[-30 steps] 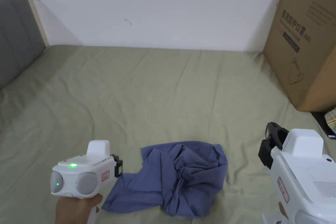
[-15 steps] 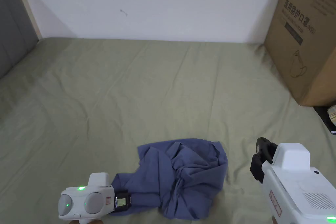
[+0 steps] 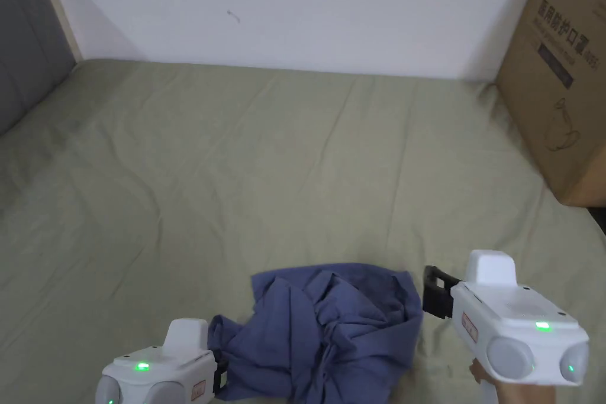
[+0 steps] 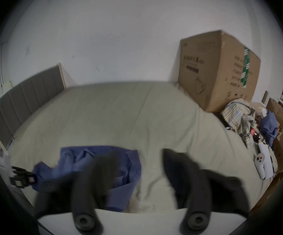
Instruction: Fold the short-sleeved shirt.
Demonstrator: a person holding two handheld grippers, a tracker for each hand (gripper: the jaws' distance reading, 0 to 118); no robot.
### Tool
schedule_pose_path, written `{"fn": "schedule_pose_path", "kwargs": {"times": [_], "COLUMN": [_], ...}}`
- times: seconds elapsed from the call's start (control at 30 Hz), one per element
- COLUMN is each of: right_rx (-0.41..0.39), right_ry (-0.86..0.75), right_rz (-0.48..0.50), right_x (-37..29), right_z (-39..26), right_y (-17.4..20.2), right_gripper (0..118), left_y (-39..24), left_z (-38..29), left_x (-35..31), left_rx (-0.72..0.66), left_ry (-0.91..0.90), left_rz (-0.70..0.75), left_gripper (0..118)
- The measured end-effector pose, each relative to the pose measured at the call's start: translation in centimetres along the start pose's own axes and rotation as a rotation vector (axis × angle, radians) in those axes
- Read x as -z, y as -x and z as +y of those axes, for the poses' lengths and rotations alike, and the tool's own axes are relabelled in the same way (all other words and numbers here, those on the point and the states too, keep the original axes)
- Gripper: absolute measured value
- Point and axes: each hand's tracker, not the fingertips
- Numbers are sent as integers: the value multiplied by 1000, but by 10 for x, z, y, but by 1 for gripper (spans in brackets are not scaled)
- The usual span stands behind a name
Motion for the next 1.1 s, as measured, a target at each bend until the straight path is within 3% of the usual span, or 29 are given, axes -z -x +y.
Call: {"fn": "schedule_pose_path", "kwargs": {"times": [0.1,0.27,0.37,0.43,0.47,0.53,0.57,0.7,1.1], "right_rx": [-4,-95,-94,-112,-130,-131,-132,-166,-100], "right_ry": [64,266,368,397,426,381,373,277,-49], "right_rz": [9,-15,-1,13,21,73,58,84,160], "right_x": [47,122,153,167,169,150,143,110,-31], "right_z": [4,8,2,-7,-9,-10,-8,3,88], "right_y": [2,16,25,29,31,41,44,37,-29], "right_gripper": [88,88,87,74,61,30,3,3,2], "left_y": [4,7,9,10,12,13,13,12,27], "left_z": [6,5,2,1,0,0,-1,2,75], "left_x": [-7,-9,-7,-7,-7,-11,-13,-21,-69], "left_rx": [-1,-11,-15,-16,-19,-20,-20,-18,-100], "left_ry": [-7,-14,-4,11,13,16,15,-2,-179], "left_rz": [-11,-33,-33,-34,-36,-40,-44,-61,-148], "left_gripper": [3,3,3,3,3,2,2,2,2]}}
